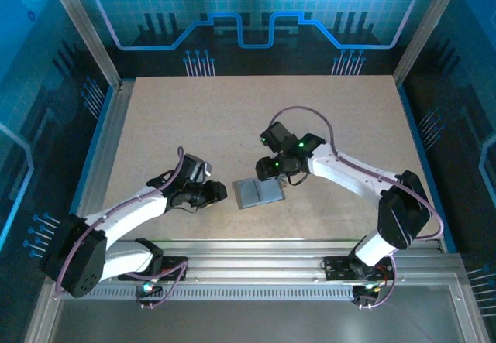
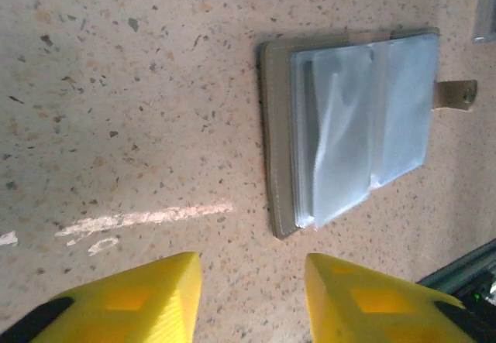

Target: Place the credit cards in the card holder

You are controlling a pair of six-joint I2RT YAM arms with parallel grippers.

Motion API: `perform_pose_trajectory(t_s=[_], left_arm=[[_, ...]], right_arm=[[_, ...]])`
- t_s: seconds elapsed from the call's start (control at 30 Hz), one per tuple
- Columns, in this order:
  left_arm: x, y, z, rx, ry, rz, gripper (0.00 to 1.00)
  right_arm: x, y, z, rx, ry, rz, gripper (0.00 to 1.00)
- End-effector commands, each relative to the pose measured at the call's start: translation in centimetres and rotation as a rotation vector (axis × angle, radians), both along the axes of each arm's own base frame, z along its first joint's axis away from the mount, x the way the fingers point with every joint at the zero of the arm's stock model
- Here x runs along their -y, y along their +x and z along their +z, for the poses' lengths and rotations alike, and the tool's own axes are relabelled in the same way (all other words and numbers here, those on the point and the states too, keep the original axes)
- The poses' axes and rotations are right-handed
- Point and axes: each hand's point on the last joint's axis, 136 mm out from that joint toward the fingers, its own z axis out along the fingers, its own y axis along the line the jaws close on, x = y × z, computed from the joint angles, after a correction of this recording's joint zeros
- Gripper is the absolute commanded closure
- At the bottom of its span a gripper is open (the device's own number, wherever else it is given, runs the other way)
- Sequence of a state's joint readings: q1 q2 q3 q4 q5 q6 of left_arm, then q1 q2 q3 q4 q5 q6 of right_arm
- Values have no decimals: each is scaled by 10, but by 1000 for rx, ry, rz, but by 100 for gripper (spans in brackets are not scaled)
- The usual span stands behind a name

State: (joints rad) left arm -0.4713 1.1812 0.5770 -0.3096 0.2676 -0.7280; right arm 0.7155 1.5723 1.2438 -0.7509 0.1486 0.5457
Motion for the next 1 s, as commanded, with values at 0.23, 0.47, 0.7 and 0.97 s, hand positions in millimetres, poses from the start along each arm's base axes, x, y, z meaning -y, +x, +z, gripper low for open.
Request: perform_pose_trajectory(t_s=[0.23,0.47,0.7,0.97], left_arm=[[21,25,30,12,-17,-105,51],[50,57,32,-29,-90,-109,51],[61,72,30,-47,-99,-121,49],[70,85,29,-58,-113,-125,49]], right_arm=[[112,43,5,33,-213,-281,32],[119,70,-23,-24,-209,-287,33],[118,81,-39,-63,-211,-266,31],[114,87,-57,-117,-186,-252,32]])
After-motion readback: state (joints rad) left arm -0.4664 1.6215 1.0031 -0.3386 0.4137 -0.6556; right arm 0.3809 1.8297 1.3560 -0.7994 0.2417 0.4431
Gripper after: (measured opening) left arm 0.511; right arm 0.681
